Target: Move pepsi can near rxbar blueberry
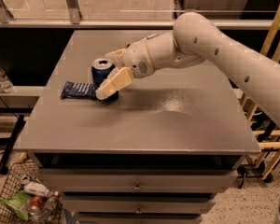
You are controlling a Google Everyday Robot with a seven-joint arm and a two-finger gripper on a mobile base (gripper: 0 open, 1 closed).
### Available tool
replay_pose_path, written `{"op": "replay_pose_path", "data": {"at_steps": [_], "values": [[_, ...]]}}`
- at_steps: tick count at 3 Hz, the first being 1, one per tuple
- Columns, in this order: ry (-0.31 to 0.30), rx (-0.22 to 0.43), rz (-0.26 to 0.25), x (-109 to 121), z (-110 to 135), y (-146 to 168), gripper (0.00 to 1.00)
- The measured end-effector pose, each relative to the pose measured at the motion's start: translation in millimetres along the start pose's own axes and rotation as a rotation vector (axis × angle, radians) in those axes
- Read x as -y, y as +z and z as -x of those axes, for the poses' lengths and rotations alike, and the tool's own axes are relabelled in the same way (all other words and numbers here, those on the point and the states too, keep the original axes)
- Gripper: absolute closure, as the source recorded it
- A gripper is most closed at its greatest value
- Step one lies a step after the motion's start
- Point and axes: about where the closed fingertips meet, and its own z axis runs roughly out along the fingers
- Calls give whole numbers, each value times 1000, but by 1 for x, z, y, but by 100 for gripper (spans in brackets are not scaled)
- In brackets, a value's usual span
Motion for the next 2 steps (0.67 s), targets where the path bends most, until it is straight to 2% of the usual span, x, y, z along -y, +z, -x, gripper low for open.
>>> {"op": "replay_pose_path", "data": {"at_steps": [1,2], "values": [[-12,-53,-41,-12,2,-24,0],[-15,-105,-140,-33,3,-65,0]]}}
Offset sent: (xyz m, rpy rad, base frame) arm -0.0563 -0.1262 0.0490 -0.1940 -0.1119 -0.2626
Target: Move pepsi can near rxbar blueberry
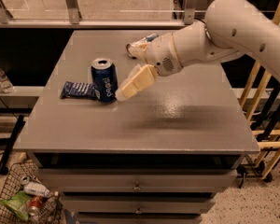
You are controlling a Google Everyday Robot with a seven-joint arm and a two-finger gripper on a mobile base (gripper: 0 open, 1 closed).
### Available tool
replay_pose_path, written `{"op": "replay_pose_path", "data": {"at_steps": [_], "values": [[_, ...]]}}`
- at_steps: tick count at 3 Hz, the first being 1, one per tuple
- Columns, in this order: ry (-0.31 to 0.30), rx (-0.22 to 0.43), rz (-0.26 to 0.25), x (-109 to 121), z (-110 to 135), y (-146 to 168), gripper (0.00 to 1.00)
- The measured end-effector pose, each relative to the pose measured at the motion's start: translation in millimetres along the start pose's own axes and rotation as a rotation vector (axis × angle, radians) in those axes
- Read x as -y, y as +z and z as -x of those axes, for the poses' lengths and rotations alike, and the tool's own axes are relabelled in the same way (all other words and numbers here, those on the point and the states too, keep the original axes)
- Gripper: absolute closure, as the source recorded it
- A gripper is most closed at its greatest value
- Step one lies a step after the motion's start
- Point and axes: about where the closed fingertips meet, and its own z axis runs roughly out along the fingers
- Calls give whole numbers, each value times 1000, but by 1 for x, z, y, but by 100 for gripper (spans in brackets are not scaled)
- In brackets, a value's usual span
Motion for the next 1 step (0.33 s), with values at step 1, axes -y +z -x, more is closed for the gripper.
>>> {"op": "replay_pose_path", "data": {"at_steps": [1], "values": [[-4,-4,-12,-3,2,-7,0]]}}
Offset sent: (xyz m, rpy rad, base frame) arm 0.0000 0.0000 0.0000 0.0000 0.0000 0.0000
